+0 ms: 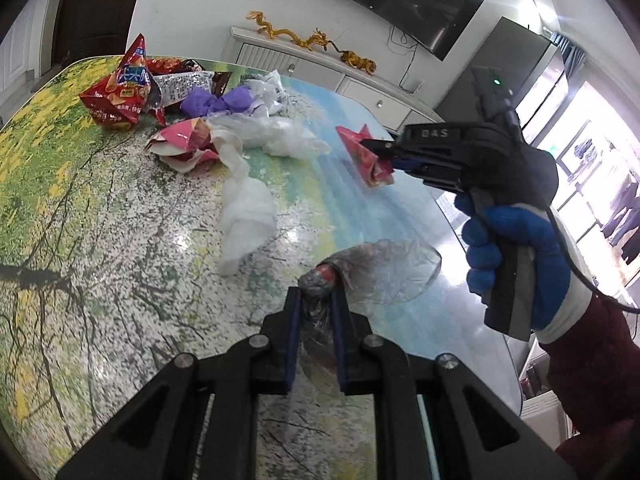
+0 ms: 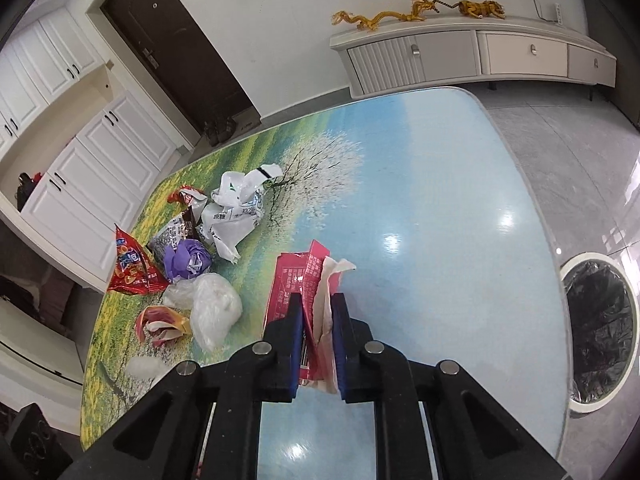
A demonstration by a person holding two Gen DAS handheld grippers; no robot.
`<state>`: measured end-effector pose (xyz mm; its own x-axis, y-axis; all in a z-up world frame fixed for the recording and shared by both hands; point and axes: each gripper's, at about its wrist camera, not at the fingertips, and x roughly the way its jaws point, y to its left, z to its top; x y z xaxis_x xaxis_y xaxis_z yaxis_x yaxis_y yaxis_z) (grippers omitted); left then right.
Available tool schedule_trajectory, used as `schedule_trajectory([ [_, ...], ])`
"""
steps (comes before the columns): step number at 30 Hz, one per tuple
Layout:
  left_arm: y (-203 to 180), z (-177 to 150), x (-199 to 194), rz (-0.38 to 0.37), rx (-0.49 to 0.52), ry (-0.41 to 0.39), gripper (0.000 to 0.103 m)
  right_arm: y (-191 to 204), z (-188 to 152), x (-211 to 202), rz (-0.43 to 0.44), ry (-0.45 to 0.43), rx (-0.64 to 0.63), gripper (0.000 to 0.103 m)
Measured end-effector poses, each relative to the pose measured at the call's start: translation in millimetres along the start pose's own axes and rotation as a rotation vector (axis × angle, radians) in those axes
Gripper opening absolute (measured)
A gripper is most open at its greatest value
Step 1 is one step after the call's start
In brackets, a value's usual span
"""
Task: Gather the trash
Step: 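Grasp the pink carton with the right tool while the left tool holds the clear bag, then drop the pink carton from the right tool while the left tool drops the clear bag into the bin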
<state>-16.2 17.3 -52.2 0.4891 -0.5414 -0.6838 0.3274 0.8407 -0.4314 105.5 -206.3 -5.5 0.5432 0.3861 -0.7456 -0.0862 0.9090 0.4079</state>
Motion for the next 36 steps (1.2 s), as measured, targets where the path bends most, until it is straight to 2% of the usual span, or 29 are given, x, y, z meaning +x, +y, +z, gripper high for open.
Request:
schedule_trajectory([
  [8, -27.6, 8.5, -10.6, 0.019, 0.039, -0.013, 0.013, -33.2, -11.2, -53.6, 0.019, -0.092, 0.023, 0.012],
  [12, -47.6, 19.7, -5.0, 0.029, 0.090, 0.003, 0.013, -59.0, -12.9, -83.1, -0.010, -0.155, 0.043, 0.012],
  [17, -81.8, 40.9, 16.8, 0.009, 0.149, 0.028, 0.013, -112.6, -17.6, -117.4, -0.061, -0.229, 0.119, 0.012],
  [23, -142.7, 79.1, 62.0, -0.028, 0.245, 0.056, 0.013, -189.8, -30.8, -132.4, -0.149, -0.251, 0.242, 0.012],
  [28, -209.5, 110.7, 121.8, -0.026, 0.347, 0.099, 0.013, -246.5, -40.9, -130.9, -0.217, -0.238, 0.332, 0.012],
  [32, -258.6, 122.0, 168.4, -0.017, 0.423, 0.131, 0.013, -282.8, -47.4, -128.0, -0.258, -0.231, 0.390, 0.013],
  [36, -293.8, 122.3, 213.1, -0.014, 0.445, 0.172, 0.014, -313.0, -53.9, -125.4, -0.270, -0.215, 0.440, 0.015],
])
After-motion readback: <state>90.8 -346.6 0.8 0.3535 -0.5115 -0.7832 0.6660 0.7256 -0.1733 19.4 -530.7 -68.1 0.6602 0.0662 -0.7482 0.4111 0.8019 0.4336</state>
